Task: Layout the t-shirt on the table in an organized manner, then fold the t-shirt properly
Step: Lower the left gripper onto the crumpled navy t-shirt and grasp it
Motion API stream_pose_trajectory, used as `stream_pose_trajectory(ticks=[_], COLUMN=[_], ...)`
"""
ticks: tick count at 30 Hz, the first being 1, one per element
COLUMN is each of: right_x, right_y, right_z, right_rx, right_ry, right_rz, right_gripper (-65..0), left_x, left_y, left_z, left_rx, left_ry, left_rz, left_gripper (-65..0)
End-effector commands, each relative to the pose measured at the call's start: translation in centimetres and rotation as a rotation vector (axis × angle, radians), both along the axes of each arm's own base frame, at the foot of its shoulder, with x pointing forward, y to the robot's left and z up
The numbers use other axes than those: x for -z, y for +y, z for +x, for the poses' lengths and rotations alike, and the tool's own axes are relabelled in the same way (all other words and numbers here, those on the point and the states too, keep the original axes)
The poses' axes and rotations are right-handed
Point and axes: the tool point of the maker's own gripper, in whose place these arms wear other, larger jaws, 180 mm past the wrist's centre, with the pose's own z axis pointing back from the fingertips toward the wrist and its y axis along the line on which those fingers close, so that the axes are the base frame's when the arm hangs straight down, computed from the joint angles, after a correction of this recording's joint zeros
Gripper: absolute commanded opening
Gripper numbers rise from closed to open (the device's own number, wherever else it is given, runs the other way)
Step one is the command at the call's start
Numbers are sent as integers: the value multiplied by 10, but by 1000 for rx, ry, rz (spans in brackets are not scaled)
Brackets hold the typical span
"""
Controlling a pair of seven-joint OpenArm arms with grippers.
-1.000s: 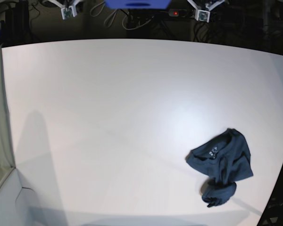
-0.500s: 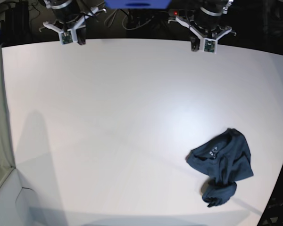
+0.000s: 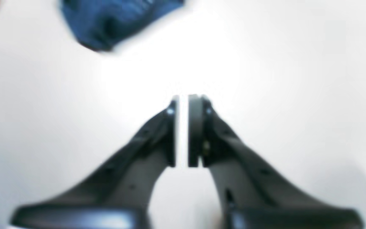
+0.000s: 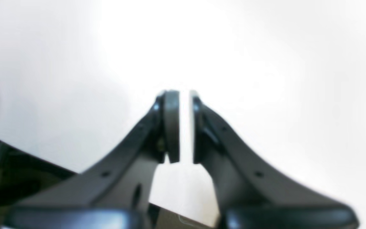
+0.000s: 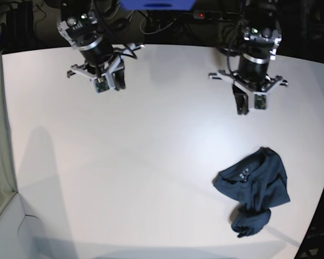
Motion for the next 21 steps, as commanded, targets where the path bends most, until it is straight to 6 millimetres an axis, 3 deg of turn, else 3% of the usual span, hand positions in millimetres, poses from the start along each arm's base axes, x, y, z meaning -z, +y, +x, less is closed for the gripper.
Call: stream_pose_trajectory(ticks=[1,5,8,12,17,21], right_x=[-12,-17,-18,-17,-17,-15], right_y=[5,11,11,11,12,10], right_z=[8,14,17,17,15,13], right_rx=[-13,-32,-33,-32,-30,-30], right_ry=[-46,-67,-73,-71,-67,-61], right_rz=[16,22,21,22,24,19], right_gripper=[-534,-445,-398,-380,-380,-380], left_x=[-17,-33,-25,3,10,27], left_y=[3,34,55,73,74,91], left_z=[10,34,55,83,120,139], left_rx=[-15,-99,-150,-182,-156,-222], left_ry=[-69,-132,-129,-79,-102,-69], left_rz=[-4,21,28,16,-44,-101], left_gripper=[-531,-330,-232,-218,-218,-218])
